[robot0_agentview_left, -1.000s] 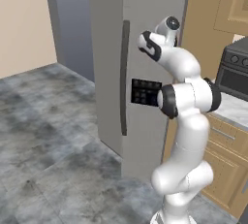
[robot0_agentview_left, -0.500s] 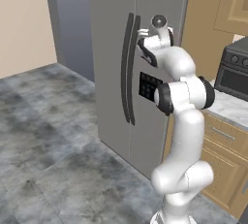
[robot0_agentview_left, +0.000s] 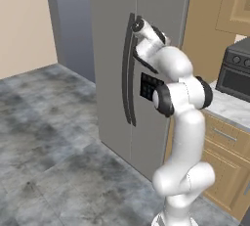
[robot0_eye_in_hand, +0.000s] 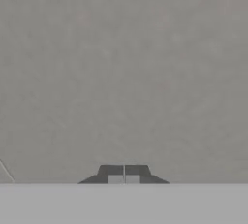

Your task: Take the tangerine and mango from the second highest rack and move them to the highest rack where the mango and broccoli are located, to maximize freezer space. Close the freezer door after rearranging.

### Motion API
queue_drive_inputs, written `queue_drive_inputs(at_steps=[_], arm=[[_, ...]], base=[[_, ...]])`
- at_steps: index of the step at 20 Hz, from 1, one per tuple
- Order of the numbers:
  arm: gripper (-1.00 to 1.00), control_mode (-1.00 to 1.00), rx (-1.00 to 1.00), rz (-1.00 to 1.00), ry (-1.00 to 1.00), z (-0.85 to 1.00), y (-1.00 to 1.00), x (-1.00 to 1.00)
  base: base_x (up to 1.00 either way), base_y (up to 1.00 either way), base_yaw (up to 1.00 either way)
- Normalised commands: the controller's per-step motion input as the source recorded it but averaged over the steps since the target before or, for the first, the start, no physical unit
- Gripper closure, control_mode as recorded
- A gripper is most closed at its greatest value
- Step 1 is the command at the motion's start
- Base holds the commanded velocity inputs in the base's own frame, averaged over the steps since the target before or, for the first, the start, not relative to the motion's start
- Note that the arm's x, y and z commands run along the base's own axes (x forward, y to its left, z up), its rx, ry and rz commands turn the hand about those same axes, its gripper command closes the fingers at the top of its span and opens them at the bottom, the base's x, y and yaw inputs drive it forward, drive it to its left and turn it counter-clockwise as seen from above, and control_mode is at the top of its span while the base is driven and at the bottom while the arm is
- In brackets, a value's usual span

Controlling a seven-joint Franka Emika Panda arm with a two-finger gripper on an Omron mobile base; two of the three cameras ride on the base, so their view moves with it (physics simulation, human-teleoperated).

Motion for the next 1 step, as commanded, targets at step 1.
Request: queue_drive_inputs(at_steps=[1], arm=[[1.0,-1.0,0.1,-0.05,0.16,0.99,0.0,-0.59]], base=[[0.0,0.0,0.0]])
